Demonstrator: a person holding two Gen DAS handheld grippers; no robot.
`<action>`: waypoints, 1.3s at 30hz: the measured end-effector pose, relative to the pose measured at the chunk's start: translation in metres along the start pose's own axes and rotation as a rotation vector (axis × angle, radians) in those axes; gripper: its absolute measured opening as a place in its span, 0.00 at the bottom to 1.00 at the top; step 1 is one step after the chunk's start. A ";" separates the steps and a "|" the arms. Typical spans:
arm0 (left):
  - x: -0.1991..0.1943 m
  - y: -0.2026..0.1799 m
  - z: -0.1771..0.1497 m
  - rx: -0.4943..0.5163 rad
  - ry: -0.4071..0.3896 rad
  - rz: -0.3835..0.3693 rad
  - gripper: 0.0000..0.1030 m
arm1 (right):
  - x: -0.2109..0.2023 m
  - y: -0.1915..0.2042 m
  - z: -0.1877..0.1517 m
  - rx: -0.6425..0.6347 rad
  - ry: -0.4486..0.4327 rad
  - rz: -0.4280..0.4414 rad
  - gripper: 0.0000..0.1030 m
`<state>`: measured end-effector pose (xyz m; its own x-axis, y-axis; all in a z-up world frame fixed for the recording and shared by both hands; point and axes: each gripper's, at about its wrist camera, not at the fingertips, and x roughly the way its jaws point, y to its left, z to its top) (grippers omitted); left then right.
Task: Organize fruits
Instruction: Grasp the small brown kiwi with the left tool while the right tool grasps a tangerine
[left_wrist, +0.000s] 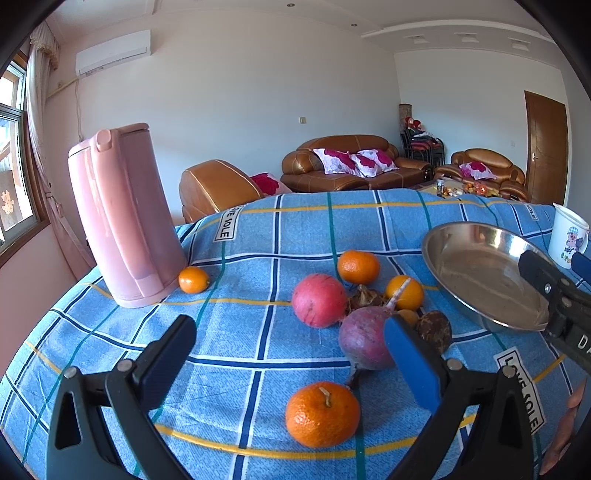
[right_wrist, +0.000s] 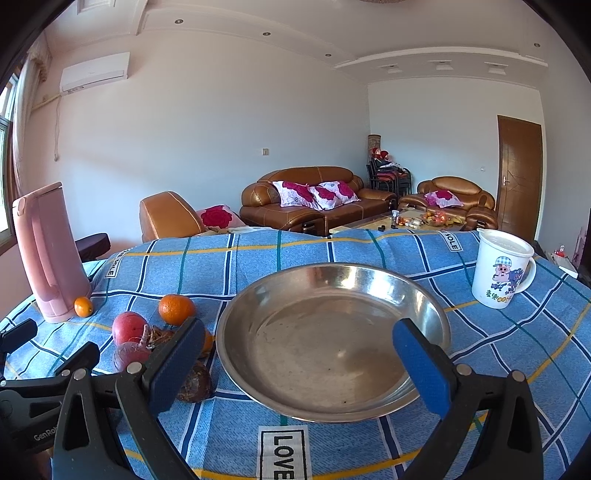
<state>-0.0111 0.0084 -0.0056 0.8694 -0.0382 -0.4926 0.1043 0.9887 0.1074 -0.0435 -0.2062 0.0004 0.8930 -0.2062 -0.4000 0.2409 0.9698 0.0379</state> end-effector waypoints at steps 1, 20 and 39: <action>-0.001 0.004 -0.001 -0.006 0.011 0.005 1.00 | 0.001 0.000 0.000 0.003 0.006 0.009 0.99; -0.007 0.034 -0.024 0.003 0.235 -0.200 0.90 | 0.011 0.018 -0.010 0.005 0.135 0.214 0.78; -0.019 0.041 -0.063 0.069 0.376 -0.229 0.53 | 0.004 0.064 -0.021 -0.099 0.214 0.557 0.76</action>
<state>-0.0538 0.0583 -0.0468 0.5854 -0.1873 -0.7888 0.3168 0.9484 0.0099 -0.0327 -0.1422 -0.0185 0.7759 0.3569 -0.5202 -0.2867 0.9340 0.2131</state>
